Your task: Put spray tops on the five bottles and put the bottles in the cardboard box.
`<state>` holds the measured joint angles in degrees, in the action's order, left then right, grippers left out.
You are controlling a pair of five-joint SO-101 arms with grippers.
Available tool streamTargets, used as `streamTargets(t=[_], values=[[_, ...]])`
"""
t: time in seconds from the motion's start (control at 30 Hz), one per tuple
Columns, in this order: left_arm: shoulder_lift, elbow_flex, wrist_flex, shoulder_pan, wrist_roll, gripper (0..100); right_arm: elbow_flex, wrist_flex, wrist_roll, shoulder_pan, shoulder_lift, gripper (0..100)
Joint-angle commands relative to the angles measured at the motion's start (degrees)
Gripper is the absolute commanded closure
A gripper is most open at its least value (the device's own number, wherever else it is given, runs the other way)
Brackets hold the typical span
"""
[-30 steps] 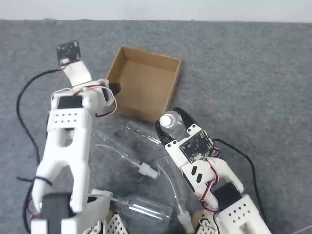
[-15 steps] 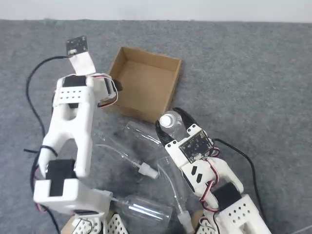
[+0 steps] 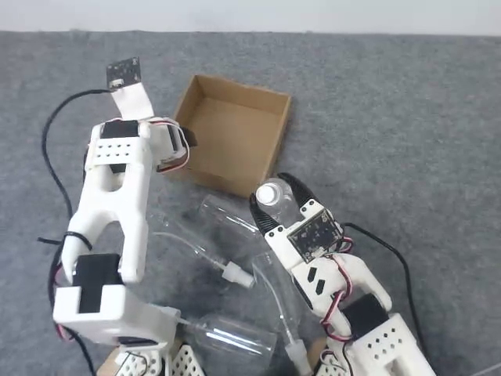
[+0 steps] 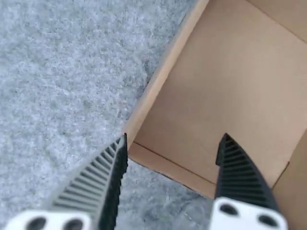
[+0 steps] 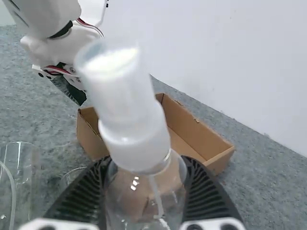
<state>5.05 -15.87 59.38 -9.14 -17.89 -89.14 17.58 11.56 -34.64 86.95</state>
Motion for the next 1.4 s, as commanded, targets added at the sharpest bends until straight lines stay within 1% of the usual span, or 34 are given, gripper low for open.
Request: streamTargets(t=[0.0,0.4,0.6,0.77,0.93,1.03,1.1,1.37], values=[[0.53,3.38,-2.20,-0.35,0.18,73,1.05,0.04,-0.18,0.66,1.45,99.1],[8.44,9.27,-2.90,-0.35,0.35,73,1.05,0.04,-0.18,0.66,1.27,99.1],[9.58,9.89,-2.81,0.09,0.53,81,1.05,0.04,-0.18,0.66,1.27,99.1],[9.67,9.89,-2.64,0.09,0.53,83,1.05,0.04,-0.18,0.66,1.27,99.1],[9.49,10.24,0.35,0.53,0.62,84,1.05,0.04,-0.18,0.66,1.27,99.1],[9.93,12.18,3.25,1.23,3.25,89,1.05,0.13,-0.18,0.66,1.36,99.1],[10.02,12.44,4.04,1.93,3.87,91,1.05,0.13,-0.09,0.66,1.36,99.1],[9.49,12.53,7.82,4.04,3.87,91,1.05,0.13,-0.09,0.66,1.36,99.1]])
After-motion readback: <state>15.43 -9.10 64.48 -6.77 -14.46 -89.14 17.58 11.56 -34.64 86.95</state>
